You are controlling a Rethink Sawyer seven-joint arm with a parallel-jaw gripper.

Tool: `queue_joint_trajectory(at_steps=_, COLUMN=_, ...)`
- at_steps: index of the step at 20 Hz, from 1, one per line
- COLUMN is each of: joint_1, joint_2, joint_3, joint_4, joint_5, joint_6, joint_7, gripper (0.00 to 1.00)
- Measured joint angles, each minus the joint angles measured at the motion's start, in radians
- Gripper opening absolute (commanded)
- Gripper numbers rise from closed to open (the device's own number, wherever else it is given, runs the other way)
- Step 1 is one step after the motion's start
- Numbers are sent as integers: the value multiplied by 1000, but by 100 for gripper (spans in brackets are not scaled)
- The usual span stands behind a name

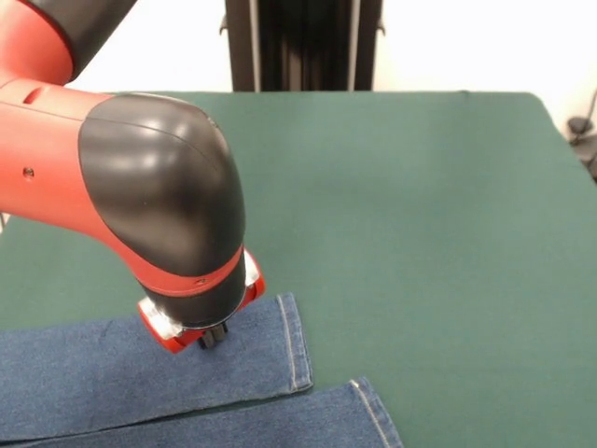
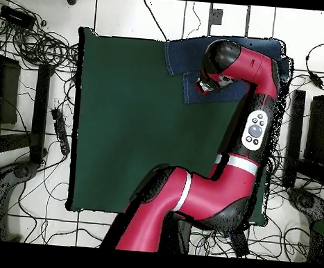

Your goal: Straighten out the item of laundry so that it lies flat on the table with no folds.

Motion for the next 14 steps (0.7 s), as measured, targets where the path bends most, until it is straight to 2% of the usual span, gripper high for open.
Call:
queue_joint_trajectory(at_steps=6, joint_1=0, joint_2=0, joint_3=0, joint_4=0, joint_5=-1, joint_6=0, joint_7=0, gripper=0)
queue_joint_trajectory(at_steps=7, joint_1=1, joint_2=0, joint_3=0, joint_4=0, joint_5=2, joint_6=2, joint_7=0, gripper=100)
queue_joint_trajectory(at_steps=14, joint_1=7, joint_2=-3, joint_3=0, joint_4=0, joint_5=2, joint_6=6, joint_7=0, gripper=100)
